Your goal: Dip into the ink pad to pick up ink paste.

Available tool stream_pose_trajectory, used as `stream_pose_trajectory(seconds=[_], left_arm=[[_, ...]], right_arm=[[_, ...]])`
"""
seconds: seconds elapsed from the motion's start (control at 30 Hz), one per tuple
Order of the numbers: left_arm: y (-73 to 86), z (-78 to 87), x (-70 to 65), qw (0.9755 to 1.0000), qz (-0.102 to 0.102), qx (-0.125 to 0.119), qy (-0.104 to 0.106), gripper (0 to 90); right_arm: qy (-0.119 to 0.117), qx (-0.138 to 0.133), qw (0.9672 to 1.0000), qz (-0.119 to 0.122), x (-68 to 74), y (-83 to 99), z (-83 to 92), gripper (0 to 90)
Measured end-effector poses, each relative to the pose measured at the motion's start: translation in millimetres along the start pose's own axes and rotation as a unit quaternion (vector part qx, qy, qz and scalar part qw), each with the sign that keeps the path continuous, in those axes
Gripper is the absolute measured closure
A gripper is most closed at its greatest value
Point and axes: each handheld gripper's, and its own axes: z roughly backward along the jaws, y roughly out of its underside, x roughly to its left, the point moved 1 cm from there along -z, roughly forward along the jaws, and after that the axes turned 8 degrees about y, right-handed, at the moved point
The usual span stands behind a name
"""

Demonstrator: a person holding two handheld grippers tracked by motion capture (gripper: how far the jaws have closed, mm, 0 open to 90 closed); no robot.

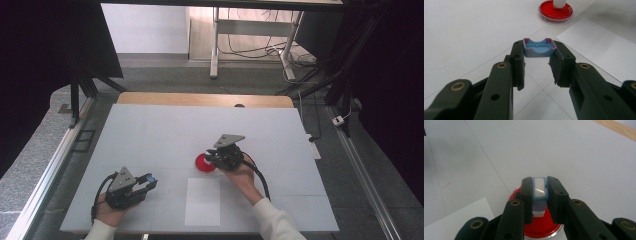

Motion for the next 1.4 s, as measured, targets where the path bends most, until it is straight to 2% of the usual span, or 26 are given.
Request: stream_pose_trajectory(seconds=[0.47, 1.1, 1.4], left_arm=[[0.1, -0.2, -0.1, 1.0, 0.0, 0.001, 0.003, 65.3], [0.3, -0.6, -0.3, 1.0, -0.001, 0.003, 0.004, 65.3], [0.3, -1.0, -0.5, 1.0, -0.001, 0.003, 0.005, 65.3]], right_arm=[[0.002, 0.009, 0.9999, 0.008, 1.2, 1.9, -2.7, 74.9], [0.003, 0.006, 0.9999, 0.008, 1.9, 4.2, -4.6, 74.9], [0.012, 0.012, 0.9997, 0.017, 4.6, 5.3, -5.9, 75.1]])
